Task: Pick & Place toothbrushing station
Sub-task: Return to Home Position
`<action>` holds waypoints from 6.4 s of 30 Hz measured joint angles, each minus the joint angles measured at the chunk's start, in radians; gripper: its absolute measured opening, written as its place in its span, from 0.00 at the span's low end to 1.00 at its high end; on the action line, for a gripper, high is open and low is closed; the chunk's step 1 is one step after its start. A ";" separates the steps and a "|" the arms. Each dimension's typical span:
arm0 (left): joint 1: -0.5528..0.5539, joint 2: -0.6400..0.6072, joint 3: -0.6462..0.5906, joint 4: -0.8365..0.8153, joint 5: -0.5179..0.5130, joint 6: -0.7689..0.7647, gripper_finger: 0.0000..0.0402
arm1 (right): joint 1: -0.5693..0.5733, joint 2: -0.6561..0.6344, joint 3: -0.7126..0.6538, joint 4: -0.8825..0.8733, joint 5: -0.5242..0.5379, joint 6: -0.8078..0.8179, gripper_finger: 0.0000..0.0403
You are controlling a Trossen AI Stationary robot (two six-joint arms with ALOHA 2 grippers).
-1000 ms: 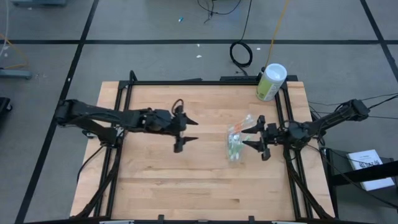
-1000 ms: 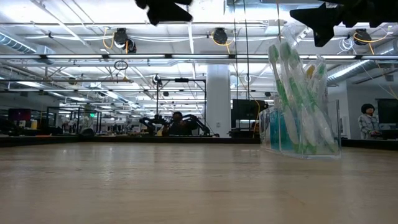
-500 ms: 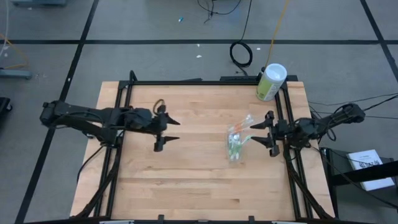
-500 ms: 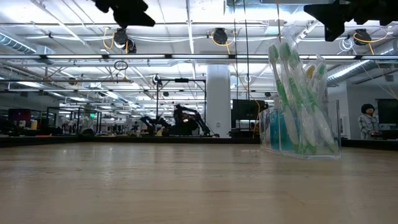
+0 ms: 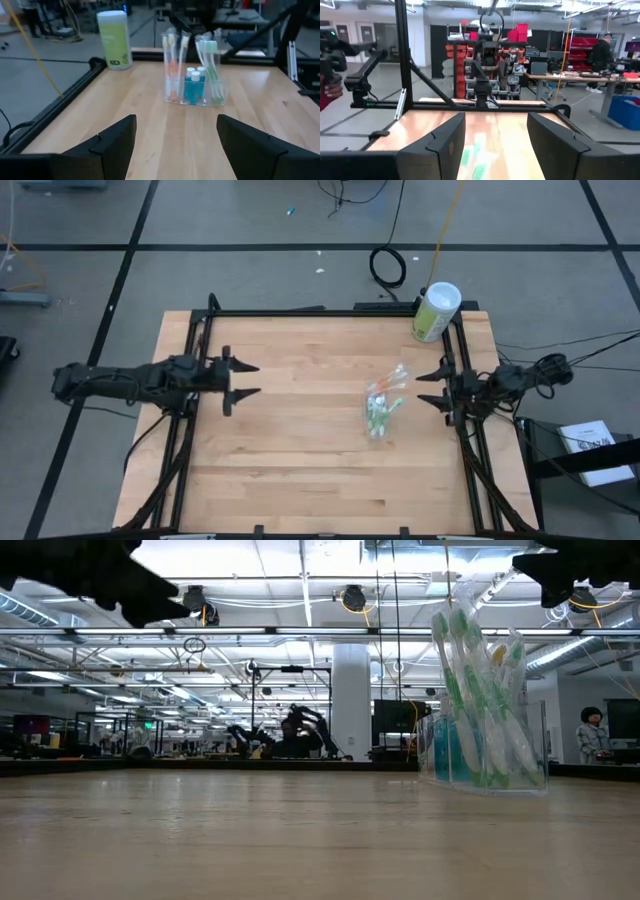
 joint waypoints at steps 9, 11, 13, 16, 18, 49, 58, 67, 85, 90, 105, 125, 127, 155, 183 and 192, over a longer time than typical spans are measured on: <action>0.045 -0.246 -0.212 0.097 -0.019 -0.016 0.70 | 0.000 -0.083 0.000 -0.054 0.003 -0.017 0.52; 0.053 -0.276 -0.253 0.116 -0.036 -0.031 0.70 | 0.000 -0.081 0.000 -0.060 0.005 -0.019 0.51; 0.059 -0.299 -0.285 0.135 -0.045 -0.042 0.70 | 0.000 -0.082 0.000 -0.068 0.006 -0.019 0.51; 0.064 -0.314 -0.324 0.152 -0.051 -0.065 0.70 | 0.000 -0.081 0.000 -0.098 0.006 -0.002 0.51; 0.064 -0.314 -0.346 0.174 -0.051 -0.072 0.70 | 0.000 -0.081 0.000 -0.114 0.006 0.020 0.51; 0.064 -0.402 -0.382 0.145 -0.051 -0.059 0.70 | 0.000 -0.082 -0.235 0.126 0.107 -0.053 0.51; 0.064 -0.402 -0.381 0.139 -0.048 -0.059 0.70 | -0.001 -0.081 -0.296 0.237 0.105 -0.090 0.51; 0.064 -0.402 -0.380 0.131 -0.049 -0.058 0.70 | 0.000 -0.080 -0.299 0.181 0.079 -0.020 0.51; 0.064 -0.402 -0.381 0.158 -0.051 -0.049 0.70 | 0.000 -0.080 -0.301 0.180 0.077 -0.019 0.52; 0.064 -0.402 -0.381 0.159 -0.051 -0.050 0.70 | 0.000 -0.080 -0.301 0.180 0.077 -0.019 0.51; 0.064 -0.402 -0.381 0.161 -0.051 -0.052 0.70 | 0.000 -0.080 -0.301 0.180 0.078 -0.019 0.51; 0.064 -0.402 -0.381 0.161 -0.050 -0.051 0.70 | 0.000 -0.080 -0.302 0.180 0.078 -0.019 0.51; 0.064 -0.402 -0.381 0.161 -0.050 -0.051 0.70 | 0.000 -0.080 -0.302 0.180 0.078 -0.019 0.51; 0.063 -0.402 -0.381 0.161 -0.050 -0.051 0.70 | 0.000 -0.080 -0.302 0.180 0.078 -0.019 0.51; 0.064 -0.402 -0.381 0.161 -0.050 -0.051 0.70 | 0.000 -0.080 -0.302 0.180 0.078 -0.019 0.51; 0.064 -0.402 -0.381 0.161 -0.050 -0.051 0.70 | 0.000 -0.080 -0.302 0.180 0.078 -0.019 0.51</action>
